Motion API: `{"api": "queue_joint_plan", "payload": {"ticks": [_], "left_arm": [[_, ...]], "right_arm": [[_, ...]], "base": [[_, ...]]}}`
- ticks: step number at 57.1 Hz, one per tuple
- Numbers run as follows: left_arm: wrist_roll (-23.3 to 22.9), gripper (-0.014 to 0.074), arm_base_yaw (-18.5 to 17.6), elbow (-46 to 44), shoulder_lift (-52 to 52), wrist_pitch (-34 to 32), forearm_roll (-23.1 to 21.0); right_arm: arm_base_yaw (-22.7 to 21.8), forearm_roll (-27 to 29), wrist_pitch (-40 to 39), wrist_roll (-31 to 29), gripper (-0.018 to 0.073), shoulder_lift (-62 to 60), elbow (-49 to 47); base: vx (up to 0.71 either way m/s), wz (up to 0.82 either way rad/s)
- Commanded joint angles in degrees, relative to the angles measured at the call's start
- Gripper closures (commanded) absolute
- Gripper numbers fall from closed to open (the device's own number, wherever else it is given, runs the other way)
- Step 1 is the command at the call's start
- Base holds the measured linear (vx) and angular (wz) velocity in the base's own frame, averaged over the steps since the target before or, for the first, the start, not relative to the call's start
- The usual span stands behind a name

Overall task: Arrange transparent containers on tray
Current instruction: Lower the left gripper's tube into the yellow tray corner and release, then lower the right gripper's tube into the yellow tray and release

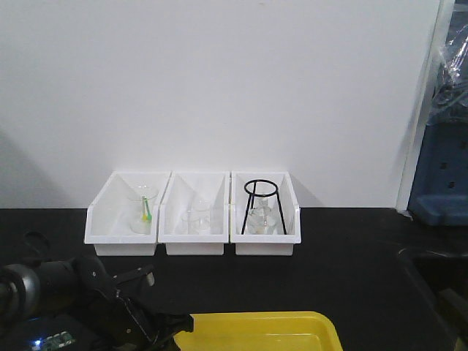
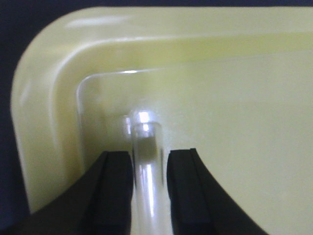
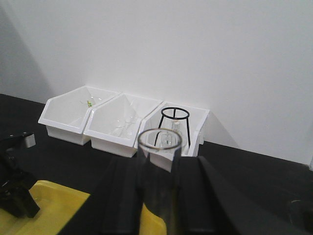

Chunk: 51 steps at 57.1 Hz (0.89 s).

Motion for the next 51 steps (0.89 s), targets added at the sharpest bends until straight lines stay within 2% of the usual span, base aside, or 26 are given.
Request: {"api": "queue_joint_plan", "payload": {"ticks": [1,13,19,28,38,43,51], "left_arm": [[-0.5,0.026,-0.3,-1.7,-4.2,-1.2,-1.9],[-0.4,0.0261,-0.3,-1.8,-9.4,-1.3,-1.9],[2.7,0.0261,-0.3,-1.8,-14.5,-1.3,-1.9],[8.6,0.0261,-0.3,-1.8,-24.8,-1.9,-1.9],[10.3,0.0263,-0.3,-1.7,-34.5,-4.0,-1.4],[10.4,0.0263,-0.3,-1.7,-38.2,-4.5,-1.3],[10.2,0.0263,-0.3,-1.7,-41.7,-4.3,1.5]], "right_arm": [[-0.2,-0.7,0.1,-0.2,0.0571,0.3,-1.8],[-0.2,0.4,0.1,1.4,0.0571,0.9,-1.8],[-0.2,2.2,-0.3,5.3,0.0571,4.6,-2.0],[-0.2,2.8,-4.8,12.3,0.0571,17.2,-5.7],[-0.2,2.0,-10.9,21.2,0.0571,35.1,-13.9],[-0.2,-0.6,-14.4,25.1,0.0571,43.5,-18.0],[-0.2,-9.3,-18.1,34.2,0.0571,53.9,-24.6]], "base": [[0.0,0.0],[0.0,0.0],[0.0,0.0],[0.0,0.0],[0.0,0.0],[0.0,0.0],[0.0,0.0]]}}
